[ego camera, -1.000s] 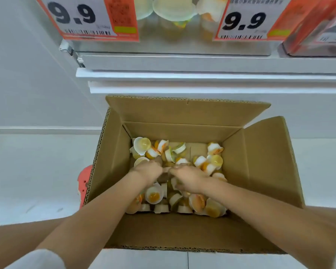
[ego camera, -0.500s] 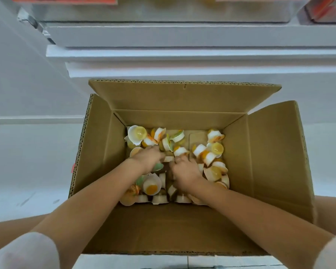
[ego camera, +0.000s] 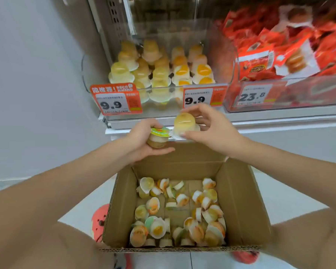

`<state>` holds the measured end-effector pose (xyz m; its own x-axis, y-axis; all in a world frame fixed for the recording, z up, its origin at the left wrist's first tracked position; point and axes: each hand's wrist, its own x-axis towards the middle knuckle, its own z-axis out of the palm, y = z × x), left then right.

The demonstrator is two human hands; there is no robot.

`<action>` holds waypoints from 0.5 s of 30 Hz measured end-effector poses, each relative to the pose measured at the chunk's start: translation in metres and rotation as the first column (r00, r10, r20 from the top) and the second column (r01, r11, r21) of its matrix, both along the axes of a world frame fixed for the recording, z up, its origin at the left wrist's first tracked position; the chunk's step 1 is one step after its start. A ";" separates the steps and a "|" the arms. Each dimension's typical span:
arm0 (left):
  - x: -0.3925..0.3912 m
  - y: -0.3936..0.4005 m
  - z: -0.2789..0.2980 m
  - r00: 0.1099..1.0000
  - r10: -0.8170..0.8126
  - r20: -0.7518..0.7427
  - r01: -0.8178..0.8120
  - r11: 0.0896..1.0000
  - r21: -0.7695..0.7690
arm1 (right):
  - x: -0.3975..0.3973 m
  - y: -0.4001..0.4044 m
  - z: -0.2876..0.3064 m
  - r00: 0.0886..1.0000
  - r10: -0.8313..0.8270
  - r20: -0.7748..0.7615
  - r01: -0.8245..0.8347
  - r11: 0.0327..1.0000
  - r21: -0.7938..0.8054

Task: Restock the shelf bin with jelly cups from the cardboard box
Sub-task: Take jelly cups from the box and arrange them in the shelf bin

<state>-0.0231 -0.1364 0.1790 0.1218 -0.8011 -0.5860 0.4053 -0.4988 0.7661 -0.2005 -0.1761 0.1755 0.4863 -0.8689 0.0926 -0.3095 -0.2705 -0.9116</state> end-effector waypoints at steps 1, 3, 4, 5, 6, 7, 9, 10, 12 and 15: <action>-0.001 0.004 0.017 1.000 -0.010 -0.010 0.010 0.999 -0.053 | -0.002 0.004 0.014 0.999 -0.012 0.051 0.014 0.999 -0.033; -0.001 0.012 0.040 1.000 -0.025 -0.017 0.022 0.986 -0.165 | -0.005 0.014 0.034 0.986 -0.034 0.163 0.042 0.998 -0.049; 0.000 0.014 0.046 1.000 -0.019 -0.008 0.017 0.977 -0.211 | -0.005 0.017 0.039 0.977 -0.036 0.211 0.046 0.998 -0.045; 0.000 0.016 0.049 1.000 -0.001 0.008 0.003 0.970 -0.245 | -0.004 0.021 0.041 0.970 -0.039 0.241 0.051 0.998 -0.046; 0.000 0.017 0.050 1.000 0.020 0.022 -0.013 0.962 -0.271 | -0.002 0.025 0.042 0.964 -0.048 0.262 0.065 0.996 -0.054; 0.000 0.016 0.049 0.999 0.039 0.027 -0.030 0.957 -0.290 | 0.001 0.026 0.041 0.959 -0.068 0.276 0.089 0.994 -0.065; -0.002 0.014 0.046 0.997 0.075 0.003 -0.071 0.953 -0.293 | 0.007 0.025 0.038 0.944 -0.123 0.305 0.152 0.986 -0.071; -0.004 0.013 0.044 0.995 0.094 -0.012 -0.094 0.957 -0.275 | 0.010 0.023 0.037 0.932 -0.155 0.328 0.184 0.981 -0.058; -0.008 0.012 0.039 0.993 0.105 -0.045 -0.112 0.970 -0.214 | 0.014 0.018 0.036 0.894 -0.199 0.401 0.211 0.977 0.015; -0.010 0.009 0.039 0.972 0.063 -0.225 -0.106 0.977 -0.184 | 0.019 0.012 0.035 0.913 -0.111 0.392 0.091 0.993 0.071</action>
<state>-0.0332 -0.1278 0.2175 0.0815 -0.8941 -0.4404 0.6067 -0.3060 0.7337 -0.1814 -0.1644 0.2101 0.3285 -0.9200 0.2138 0.0547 -0.2075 -0.9767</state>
